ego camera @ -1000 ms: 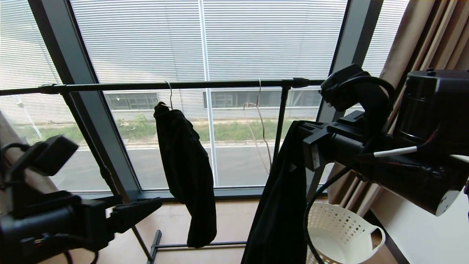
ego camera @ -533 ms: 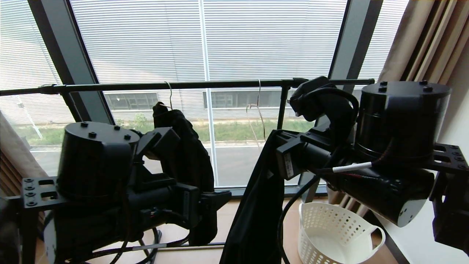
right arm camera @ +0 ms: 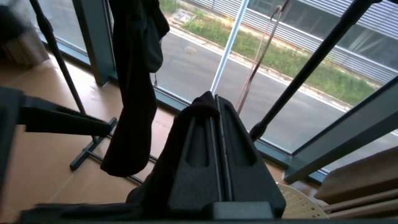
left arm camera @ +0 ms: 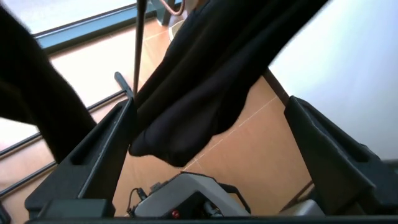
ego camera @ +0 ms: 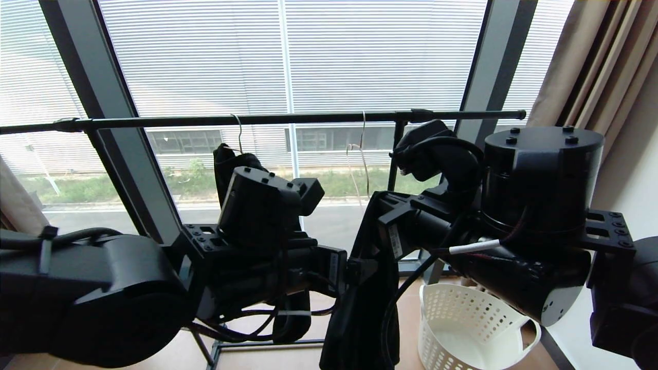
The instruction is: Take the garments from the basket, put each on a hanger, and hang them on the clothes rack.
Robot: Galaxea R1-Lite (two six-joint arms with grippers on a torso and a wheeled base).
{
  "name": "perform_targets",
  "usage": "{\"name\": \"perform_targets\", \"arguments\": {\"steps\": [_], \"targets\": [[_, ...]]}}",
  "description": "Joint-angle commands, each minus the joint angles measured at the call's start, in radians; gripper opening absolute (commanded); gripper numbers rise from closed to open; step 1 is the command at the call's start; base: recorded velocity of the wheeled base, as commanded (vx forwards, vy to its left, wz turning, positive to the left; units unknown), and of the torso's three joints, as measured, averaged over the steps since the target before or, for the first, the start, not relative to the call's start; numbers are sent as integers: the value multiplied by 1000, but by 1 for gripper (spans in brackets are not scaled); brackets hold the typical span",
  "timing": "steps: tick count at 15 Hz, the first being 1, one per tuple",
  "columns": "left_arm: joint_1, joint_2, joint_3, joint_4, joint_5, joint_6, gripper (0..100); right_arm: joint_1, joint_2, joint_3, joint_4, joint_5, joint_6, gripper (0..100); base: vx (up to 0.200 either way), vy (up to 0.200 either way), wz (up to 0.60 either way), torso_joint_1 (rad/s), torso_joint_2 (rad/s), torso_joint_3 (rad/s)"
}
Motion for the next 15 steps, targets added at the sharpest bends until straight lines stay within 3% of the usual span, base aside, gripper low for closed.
{"name": "perform_targets", "arguments": {"steps": [1,5,9,15], "targets": [[28,98,-82,1,1,-3,100,0,-13,0,0,0,-2,0,0,0,0,0,0,0],[62,170,-148,4,8,-3,100,-6,-36,6,2,-1,-2,0,0,0,0,0,0,0],[102,164,-99,1,39,-3,100,-58,-64,2,2,0,-5,0,0,0,0,0,0,0],[134,190,-96,0,50,1,100,-63,-78,5,2,0,-5,0,0,0,0,0,0,0]]}}
